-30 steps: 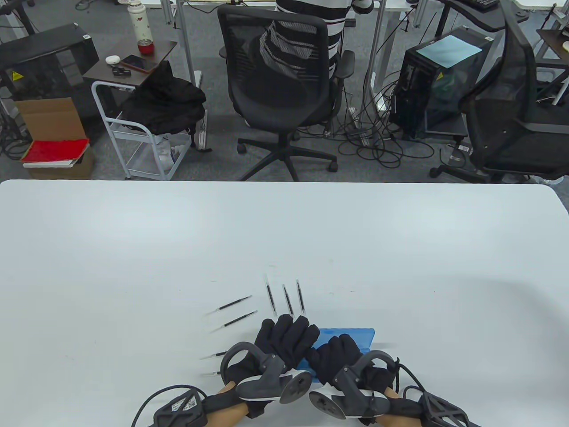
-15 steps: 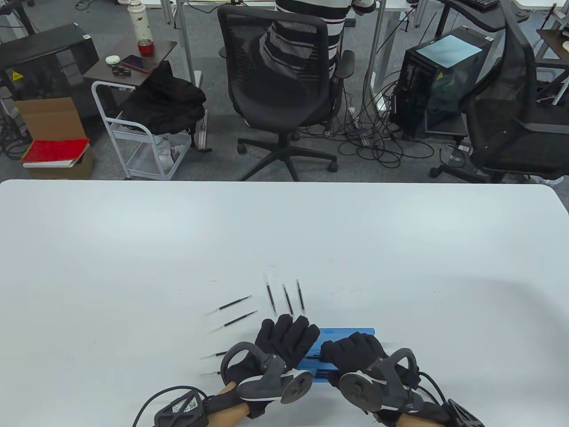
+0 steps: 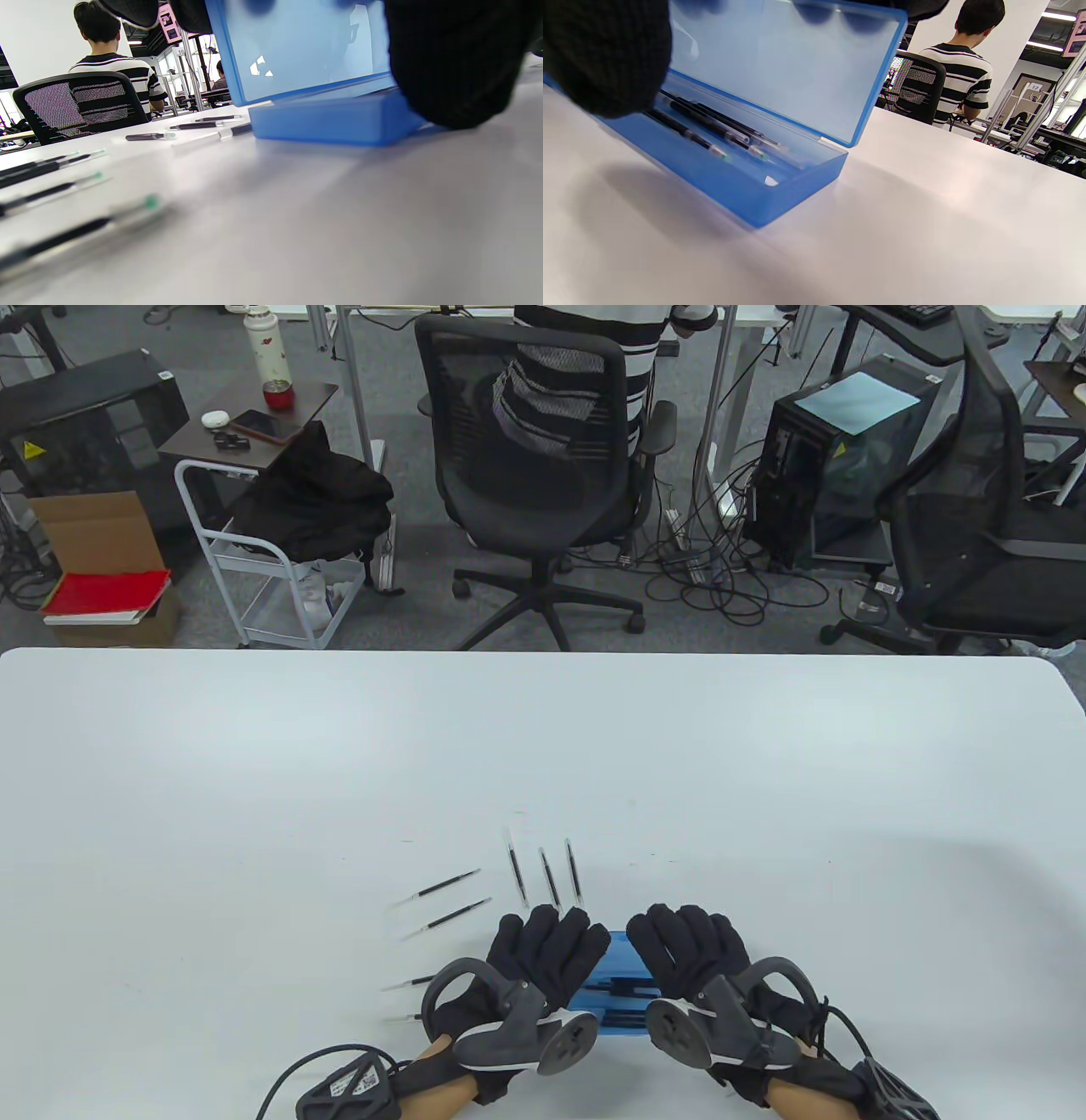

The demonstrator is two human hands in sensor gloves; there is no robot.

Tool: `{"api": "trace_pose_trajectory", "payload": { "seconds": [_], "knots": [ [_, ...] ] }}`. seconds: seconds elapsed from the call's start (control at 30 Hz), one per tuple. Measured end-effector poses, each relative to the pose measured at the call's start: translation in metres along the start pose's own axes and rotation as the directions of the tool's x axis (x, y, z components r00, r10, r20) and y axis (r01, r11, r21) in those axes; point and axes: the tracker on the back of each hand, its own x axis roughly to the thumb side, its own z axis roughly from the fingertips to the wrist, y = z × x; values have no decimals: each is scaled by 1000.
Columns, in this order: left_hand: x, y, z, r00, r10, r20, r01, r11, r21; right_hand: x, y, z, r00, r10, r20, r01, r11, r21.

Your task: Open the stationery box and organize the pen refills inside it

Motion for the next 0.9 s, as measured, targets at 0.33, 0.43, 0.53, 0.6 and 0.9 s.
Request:
{"api": "trace_pose_trajectory", "payload": {
  "seconds": [0.33, 0.43, 0.53, 0.6, 0.9],
  "knots": [
    [1, 1, 0, 1000, -14, -5, 14, 1000, -5, 4, 6, -5, 998, 58, -8, -58, 998, 31],
    [1, 2, 0, 999, -37, -7, 37, 999, -5, 4, 4, -5, 998, 60, -7, -60, 998, 35],
    [1, 6, 0, 998, -65, -6, 65, 998, -16, 4, 5, -5, 998, 65, -7, -64, 997, 36],
    [-2, 13, 1, 998, -55, -6, 55, 998, -13, 4, 4, -5, 998, 66, -6, -65, 997, 35],
    [-64, 60, 40, 975, 36, -219, -11, 993, 115, 3, 5, -6, 999, 52, 1, -52, 998, 44]
  ]
}}
